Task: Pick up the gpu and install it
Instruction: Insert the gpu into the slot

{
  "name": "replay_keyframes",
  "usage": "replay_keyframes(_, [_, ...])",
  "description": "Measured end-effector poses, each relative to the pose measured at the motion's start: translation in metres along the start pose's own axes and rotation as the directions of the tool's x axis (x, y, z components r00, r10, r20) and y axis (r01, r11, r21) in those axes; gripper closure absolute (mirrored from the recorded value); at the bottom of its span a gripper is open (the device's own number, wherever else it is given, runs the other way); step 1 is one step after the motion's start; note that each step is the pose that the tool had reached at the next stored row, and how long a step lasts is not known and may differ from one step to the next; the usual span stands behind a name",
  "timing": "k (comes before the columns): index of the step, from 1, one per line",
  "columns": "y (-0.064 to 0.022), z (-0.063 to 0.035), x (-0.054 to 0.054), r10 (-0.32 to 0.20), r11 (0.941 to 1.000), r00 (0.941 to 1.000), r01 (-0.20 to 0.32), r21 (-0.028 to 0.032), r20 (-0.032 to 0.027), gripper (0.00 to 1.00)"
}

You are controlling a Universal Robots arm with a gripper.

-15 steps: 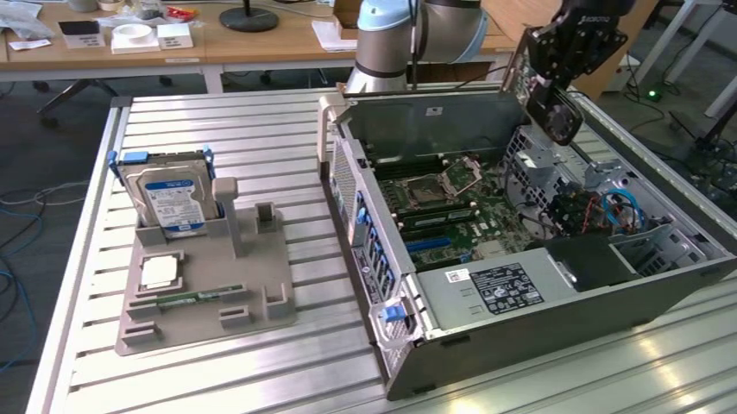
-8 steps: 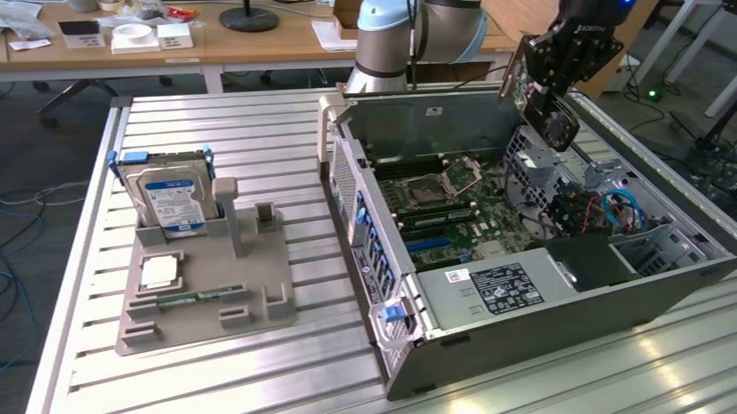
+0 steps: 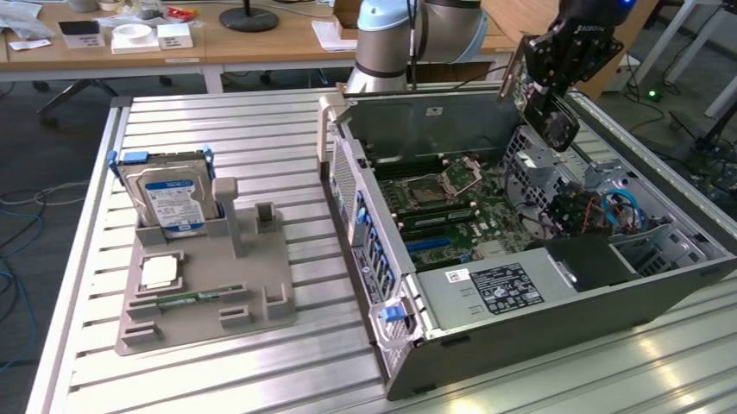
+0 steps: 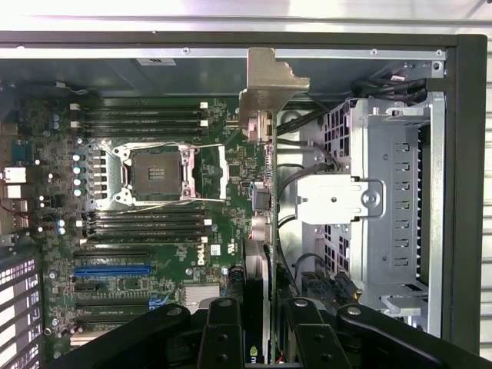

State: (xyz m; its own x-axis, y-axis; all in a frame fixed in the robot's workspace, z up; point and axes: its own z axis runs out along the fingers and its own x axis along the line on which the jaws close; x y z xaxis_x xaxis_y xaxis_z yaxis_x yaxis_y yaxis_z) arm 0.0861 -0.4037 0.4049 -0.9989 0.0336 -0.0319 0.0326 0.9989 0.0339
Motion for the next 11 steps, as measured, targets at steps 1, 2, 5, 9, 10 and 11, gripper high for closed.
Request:
replay_keyframes(1, [0.0, 0.0, 0.0, 0.0, 1.0, 1.0, 0.0, 0.0, -0.0001, 0.74])
replay_keyframes(2, [0.0, 0.0, 0.0, 0.0, 1.0, 1.0, 0.0, 0.0, 0.0, 0.74])
replay_keyframes(5, [0.0, 0.0, 0.0, -0.001, 1.0, 1.0, 0.001, 0.0, 0.0, 0.74])
replay_keyframes(9, [0.0, 0.0002, 0.0002, -0.033, 0.9995, 0.9995, 0.033, -0.0011, -0.0011, 0.74])
replay_keyframes(10, [0.0, 0.0002, 0.0002, -0.047, 0.9989, 0.9989, 0.047, -0.0016, -0.0016, 0.74])
replay_keyframes(11, [0.0, 0.0002, 0.0003, -0.062, 0.9981, 0.9981, 0.062, -0.0021, -0.0021, 0.74])
